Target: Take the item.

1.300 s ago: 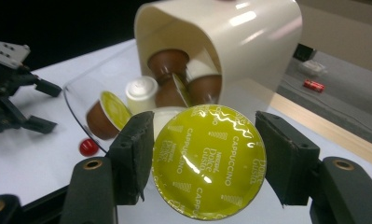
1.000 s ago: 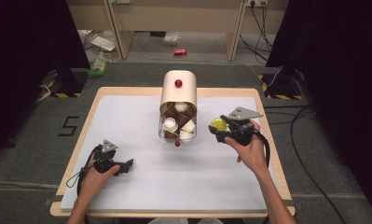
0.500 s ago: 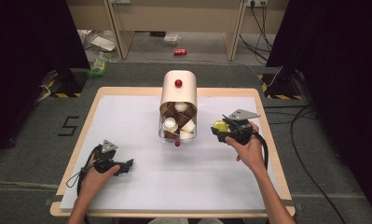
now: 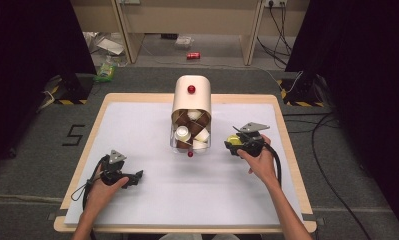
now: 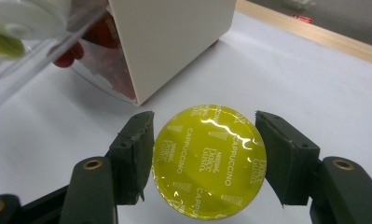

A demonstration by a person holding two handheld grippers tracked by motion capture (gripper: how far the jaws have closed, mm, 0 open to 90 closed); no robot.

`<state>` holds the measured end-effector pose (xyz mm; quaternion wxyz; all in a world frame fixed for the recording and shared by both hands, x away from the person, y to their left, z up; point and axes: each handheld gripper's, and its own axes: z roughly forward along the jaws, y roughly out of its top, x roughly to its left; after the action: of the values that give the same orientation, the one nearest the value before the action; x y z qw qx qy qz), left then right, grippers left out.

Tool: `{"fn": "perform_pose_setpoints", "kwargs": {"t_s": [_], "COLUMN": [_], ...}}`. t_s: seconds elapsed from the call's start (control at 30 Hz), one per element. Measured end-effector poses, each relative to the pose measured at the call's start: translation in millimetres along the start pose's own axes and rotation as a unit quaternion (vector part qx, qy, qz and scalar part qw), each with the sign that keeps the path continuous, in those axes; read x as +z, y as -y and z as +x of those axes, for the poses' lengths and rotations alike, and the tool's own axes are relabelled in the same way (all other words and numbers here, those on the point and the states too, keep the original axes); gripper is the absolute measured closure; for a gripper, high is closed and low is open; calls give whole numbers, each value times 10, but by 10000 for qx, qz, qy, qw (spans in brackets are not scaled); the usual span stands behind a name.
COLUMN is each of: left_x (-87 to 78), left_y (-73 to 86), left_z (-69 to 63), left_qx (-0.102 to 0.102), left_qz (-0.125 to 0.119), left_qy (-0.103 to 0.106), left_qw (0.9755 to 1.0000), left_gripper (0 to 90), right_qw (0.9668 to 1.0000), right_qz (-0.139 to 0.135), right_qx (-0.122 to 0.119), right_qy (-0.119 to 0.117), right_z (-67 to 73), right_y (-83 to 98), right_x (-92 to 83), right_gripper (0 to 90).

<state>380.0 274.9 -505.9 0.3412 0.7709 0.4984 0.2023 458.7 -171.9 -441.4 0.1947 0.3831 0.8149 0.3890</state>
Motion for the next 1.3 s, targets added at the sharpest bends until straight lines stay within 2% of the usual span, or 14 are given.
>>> {"fn": "perform_pose_setpoints", "kwargs": {"t_s": [0.57,0.97,1.03,1.2,1.3], "left_x": [0,0,0,0,0], "left_y": [0,0,0,0,0], "left_z": [0,-1,0,0,-1], "left_qx": [-6,-5,2,-4,-8], "left_qz": [-3,-4,1,-2,-4], "left_qy": [0,-1,-1,0,0], "left_qw": [10000,10000,10000,10000,10000], "left_gripper": [0,0,0,0,0], "right_qw": [9996,9995,9994,9996,9995], "right_qz": [271,291,299,246,220], "right_qx": [87,65,73,128,165], "right_qy": [-95,-137,-132,-109,-126], "right_z": [16,22,26,42,48], "right_y": [107,127,128,114,109], "right_x": [275,328,324,304,291], "right_gripper": [399,394,383,282,274]}}
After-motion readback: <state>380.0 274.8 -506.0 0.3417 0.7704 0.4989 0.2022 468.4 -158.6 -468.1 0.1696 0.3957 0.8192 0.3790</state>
